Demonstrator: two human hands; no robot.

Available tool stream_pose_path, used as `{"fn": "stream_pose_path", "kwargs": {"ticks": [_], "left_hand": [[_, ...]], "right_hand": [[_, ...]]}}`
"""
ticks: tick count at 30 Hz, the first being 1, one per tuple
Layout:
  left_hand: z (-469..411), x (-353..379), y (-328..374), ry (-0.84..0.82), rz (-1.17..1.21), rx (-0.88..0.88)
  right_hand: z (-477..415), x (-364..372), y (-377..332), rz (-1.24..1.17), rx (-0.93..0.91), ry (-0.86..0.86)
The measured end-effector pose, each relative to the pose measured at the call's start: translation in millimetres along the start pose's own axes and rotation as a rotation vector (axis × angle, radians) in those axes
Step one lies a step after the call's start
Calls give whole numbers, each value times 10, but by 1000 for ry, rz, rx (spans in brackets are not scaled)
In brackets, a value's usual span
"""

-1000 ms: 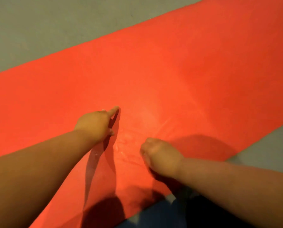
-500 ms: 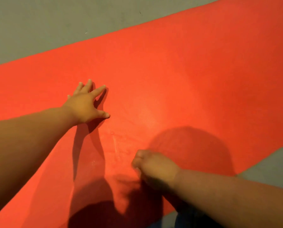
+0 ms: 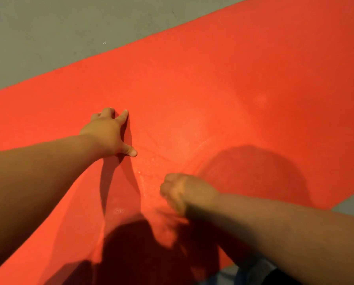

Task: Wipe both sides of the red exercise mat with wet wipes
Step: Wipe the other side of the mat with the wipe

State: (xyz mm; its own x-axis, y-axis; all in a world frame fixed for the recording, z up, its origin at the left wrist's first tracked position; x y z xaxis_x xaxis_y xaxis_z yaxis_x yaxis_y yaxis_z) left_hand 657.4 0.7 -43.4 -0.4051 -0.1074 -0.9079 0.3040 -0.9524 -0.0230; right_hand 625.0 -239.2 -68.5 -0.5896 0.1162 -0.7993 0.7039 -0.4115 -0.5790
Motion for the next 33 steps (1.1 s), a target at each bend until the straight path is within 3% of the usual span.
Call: {"fn": "stream_pose_path", "kwargs": {"ticks": [2, 5, 8, 10, 13, 15, 17, 19, 21, 24, 27, 29, 31, 33], "left_hand": [[9, -5, 8, 5, 10, -5], [17, -3, 12, 22, 12, -11], [8, -7, 13, 35, 37, -26], [13, -6, 16, 43, 55, -36], [-20, -10, -29, 61, 66, -35], [-89, -57, -113, 81, 91, -30], [-168, -103, -179, 105, 114, -4], [-214, -49, -248, 130, 149, -32], [-230, 26, -302, 168, 177, -118], [-246, 57, -356, 113, 144, -186], [-284, 15, -383, 53, 78, -169], [-301, -25, -412, 53, 85, -171], [-325, -91, -463, 81, 136, -190], [-343, -102, -537, 117, 165, -196]], "right_hand": [[-100, -205, 293, 26, 106, 143], [-194, -755, 956, 172, 525, 438], [-268, -989, 1126, 298, 705, 389], [-334, -796, 827, 310, 604, 300], [-280, -245, 109, 185, 113, 77], [-207, -192, -4, 139, -41, -11], [-238, -434, 396, 168, 148, 168], [-244, -876, 958, 235, 493, 373], [-241, -1172, 1259, 282, 709, 455], [-436, -867, 879, 279, 620, 370], [-517, -270, 66, 191, 155, 133], [-553, -196, -43, 170, -16, 24], [-674, -434, 306, 176, 117, 148], [-772, -857, 814, 215, 409, 332]]}}
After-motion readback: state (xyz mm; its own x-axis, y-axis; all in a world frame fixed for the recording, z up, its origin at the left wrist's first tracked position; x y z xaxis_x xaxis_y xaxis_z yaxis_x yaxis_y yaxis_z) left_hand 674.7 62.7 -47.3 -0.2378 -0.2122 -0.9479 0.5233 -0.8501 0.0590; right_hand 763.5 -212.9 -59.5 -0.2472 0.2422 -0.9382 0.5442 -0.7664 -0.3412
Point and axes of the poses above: each hand's wrist, its own z-axis away from the middle knuckle, its own x-axis out of the palm, y = z × x, the point moved 1 cm from there along -z, towards the middle knuckle, and after that the axes turned 10 degrees about y, right-handed, at the moved point
